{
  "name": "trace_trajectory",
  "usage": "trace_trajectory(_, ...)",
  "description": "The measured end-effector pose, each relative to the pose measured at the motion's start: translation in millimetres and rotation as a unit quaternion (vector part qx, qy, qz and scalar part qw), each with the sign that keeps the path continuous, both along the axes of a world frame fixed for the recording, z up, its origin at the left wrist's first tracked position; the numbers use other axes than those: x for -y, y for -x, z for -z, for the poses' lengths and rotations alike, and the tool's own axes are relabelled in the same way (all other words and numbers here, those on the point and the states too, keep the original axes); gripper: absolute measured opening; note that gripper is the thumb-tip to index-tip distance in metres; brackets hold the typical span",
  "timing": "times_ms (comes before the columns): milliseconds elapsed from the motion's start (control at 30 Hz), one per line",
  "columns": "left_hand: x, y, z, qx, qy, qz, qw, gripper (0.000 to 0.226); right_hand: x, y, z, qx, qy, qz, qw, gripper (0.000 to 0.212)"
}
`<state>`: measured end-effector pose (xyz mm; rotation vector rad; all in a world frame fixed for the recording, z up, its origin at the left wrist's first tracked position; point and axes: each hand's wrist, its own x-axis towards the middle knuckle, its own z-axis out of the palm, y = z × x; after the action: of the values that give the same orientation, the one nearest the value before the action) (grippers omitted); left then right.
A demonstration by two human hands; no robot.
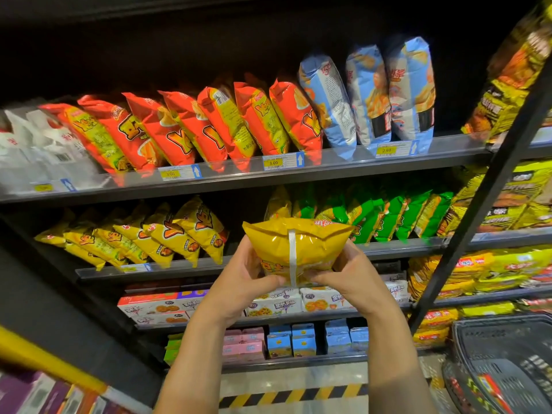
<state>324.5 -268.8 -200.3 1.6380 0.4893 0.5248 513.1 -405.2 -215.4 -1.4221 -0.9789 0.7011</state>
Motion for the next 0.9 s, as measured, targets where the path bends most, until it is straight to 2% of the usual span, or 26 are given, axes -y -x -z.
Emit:
trace_trajectory(200,-0.4,2.6,-7.9,0.019,0.05,-0.027,0.998,0.068,0.2,2.8,-5.7,-0.061,-0.006,-0.035,0.997,0.06)
trace_trajectory(300,-1.0,2.6,-7.4,0.013,0.086,-0.05,0.995,0.061,-5.6,7.1,-8.1,-0.112,0.005,-0.046,0.993,0.053)
trace_trajectory(367,-0.3,1.0,-7.3,0.007,0.137,-0.074,0.988,0.06,-12.4,13.2,-7.8,-0.138,0.025,-0.049,0.989,0.054)
trace_trajectory(467,-0.6,-0.2,-7.7,-0.029,0.241,-0.085,0.966,0.076,-21.7,22.1,-6.2,-0.188,0.065,-0.063,0.978,0.068)
trace_trajectory(533,2.6,0.8,-12.4,-0.058,0.271,-0.071,0.958,0.062,-26.2,23.1,-5.5,-0.194,0.094,-0.06,0.975,0.054)
trace_trajectory(600,6.6,2.3,-17.6,-0.073,0.294,-0.069,0.95,0.049,-28.4,23.9,-8.2,-0.158,0.114,-0.063,0.979,0.033)
trace_trajectory(633,7.8,3.1,-19.2,-0.076,0.303,-0.075,0.947,0.048,-28.7,23.9,-10.5,-0.141,0.123,-0.062,0.98,0.029)
trace_trajectory(733,9.4,6.8,-22.6,-0.069,0.318,-0.087,0.942,0.052,-31.3,27.1,-13.3,-0.151,0.144,-0.061,0.976,0.025)
trace_trajectory(900,9.4,10.7,-21.8,-0.064,0.302,-0.099,0.946,0.049,-34.9,36.2,-13.9,-0.249,0.127,-0.071,0.958,0.024)
